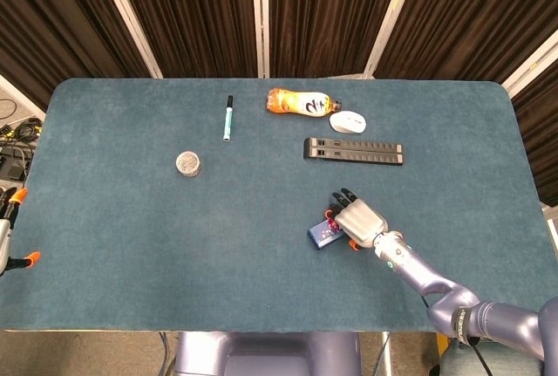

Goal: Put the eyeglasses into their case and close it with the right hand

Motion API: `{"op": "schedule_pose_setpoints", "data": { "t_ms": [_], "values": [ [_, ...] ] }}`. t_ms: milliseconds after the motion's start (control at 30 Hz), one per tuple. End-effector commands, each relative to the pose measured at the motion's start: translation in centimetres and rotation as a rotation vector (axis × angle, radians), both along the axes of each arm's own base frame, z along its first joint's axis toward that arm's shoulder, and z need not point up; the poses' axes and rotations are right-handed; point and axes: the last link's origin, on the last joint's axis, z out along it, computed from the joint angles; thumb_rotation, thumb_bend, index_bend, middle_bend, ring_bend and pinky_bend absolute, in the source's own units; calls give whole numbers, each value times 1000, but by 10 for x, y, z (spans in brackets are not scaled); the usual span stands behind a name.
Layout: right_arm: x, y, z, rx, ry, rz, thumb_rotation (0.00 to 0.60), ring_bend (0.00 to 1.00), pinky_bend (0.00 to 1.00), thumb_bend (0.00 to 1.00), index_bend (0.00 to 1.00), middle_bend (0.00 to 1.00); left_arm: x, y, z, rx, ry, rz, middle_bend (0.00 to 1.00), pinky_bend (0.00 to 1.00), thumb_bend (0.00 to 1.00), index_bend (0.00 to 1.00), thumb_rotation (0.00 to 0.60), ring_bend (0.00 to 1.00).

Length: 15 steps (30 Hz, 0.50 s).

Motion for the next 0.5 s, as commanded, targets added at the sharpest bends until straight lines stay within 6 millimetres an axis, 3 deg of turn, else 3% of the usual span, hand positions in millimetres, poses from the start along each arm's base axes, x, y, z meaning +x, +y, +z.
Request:
{"op": "schedule_pose_setpoints", "data": {
  "t_ms": [33,200,267,400,500],
  "values": [
    [-1,0,0,-6,-7,-5,600,113,0,243,389,312,0,0,0,0,0,0,0,0,0,0,600,0],
    [-3,0,1,-9,-17,-9,600,114,0,244,382,285,0,-1,-1,-1,1,0,0,0,0,0,600,0],
    [-4,1,2,-2,-16,-14,600,101,0,226,318,229,1,-1,-1,-1,1,-1,0,0,0,0,600,0],
    [-6,4,7,0,-6,-20,600,4,0,137,73,28,2,-2,-1,-1,-1,-4,0,0,0,0,600,0],
    [-4,10,16,-11,-11,-20,600,0,0,98,8,0,4,-3,0,0,-7,-11,0,0,0,0,600,0]
  ]
}}
